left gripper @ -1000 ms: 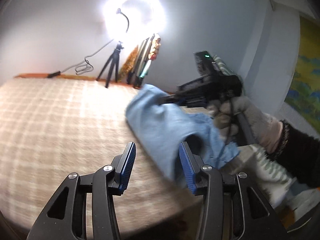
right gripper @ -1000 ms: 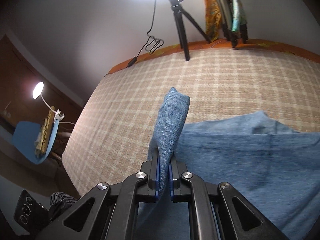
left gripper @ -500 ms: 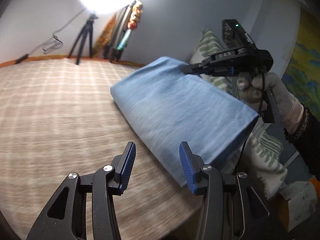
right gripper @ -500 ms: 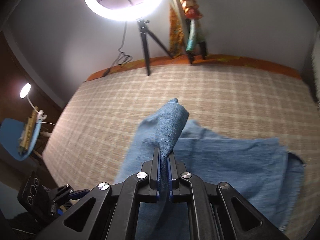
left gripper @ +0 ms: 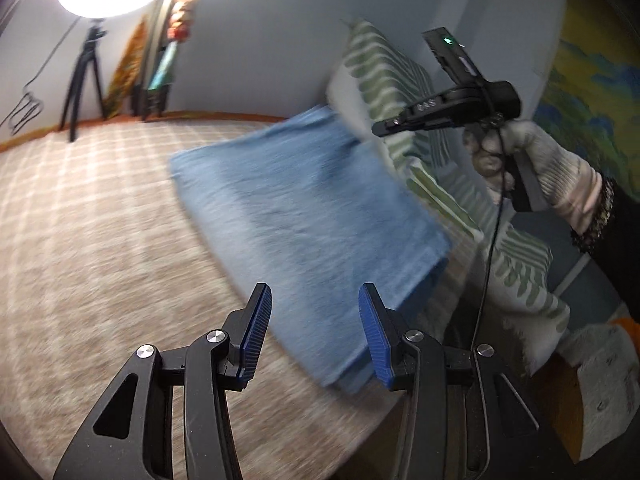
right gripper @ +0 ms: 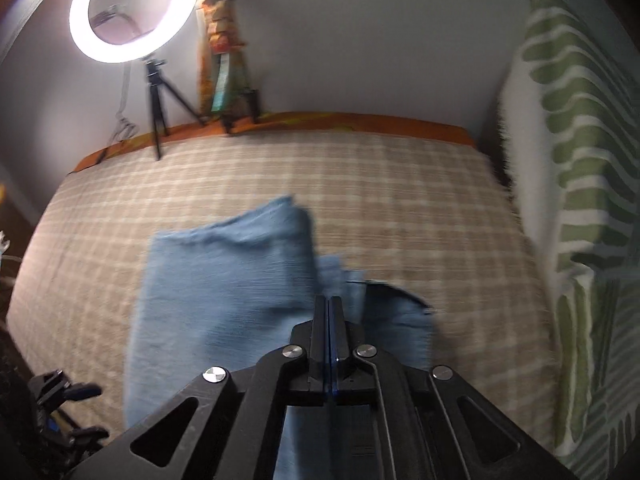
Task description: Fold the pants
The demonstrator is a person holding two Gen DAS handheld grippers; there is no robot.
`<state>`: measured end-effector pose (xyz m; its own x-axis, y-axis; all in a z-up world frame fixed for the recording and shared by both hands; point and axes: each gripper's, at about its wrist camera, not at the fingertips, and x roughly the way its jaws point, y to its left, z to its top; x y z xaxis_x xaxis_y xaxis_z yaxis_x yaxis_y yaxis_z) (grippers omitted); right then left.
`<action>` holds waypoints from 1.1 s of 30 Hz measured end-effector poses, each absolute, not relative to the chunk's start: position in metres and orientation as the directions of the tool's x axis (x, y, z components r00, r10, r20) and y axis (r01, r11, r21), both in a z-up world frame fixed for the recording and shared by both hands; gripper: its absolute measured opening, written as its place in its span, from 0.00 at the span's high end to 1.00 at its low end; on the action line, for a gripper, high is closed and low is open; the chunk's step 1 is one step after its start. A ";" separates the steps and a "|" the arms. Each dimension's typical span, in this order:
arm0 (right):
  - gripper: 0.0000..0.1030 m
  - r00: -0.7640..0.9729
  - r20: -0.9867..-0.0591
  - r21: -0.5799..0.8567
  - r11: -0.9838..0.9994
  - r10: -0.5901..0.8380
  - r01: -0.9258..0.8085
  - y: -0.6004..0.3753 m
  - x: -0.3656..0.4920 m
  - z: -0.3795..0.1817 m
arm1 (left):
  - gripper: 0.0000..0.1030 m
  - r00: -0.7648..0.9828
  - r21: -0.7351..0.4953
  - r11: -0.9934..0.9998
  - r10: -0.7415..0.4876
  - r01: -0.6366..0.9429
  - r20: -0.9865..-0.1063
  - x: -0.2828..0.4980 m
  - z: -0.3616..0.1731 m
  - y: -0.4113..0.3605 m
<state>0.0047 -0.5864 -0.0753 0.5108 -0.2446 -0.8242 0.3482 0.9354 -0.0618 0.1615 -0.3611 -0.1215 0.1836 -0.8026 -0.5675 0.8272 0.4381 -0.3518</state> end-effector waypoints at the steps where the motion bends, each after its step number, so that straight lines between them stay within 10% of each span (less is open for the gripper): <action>1: 1.00 0.514 -0.823 -0.048 0.931 -0.242 0.361 -0.594 0.002 -0.075 | 0.57 0.174 -0.341 0.428 -0.800 0.837 -0.575 0.159 -0.123 -0.368; 6: 0.95 0.579 -0.808 0.128 0.926 -0.110 0.355 -0.620 -0.013 -0.077 | 0.57 0.145 -0.312 0.419 -0.763 0.853 -0.629 0.157 -0.138 -0.390; 9: 0.63 0.601 -0.799 0.228 0.922 -0.007 0.313 -0.615 -0.019 -0.088 | 0.57 0.144 -0.309 0.421 -0.757 0.853 -0.637 0.156 -0.142 -0.392; 33: 0.57 0.565 -0.814 0.338 0.901 0.134 0.273 -0.615 -0.021 -0.158 | 0.57 0.128 -0.310 0.413 -0.752 0.856 -0.647 0.160 -0.148 -0.400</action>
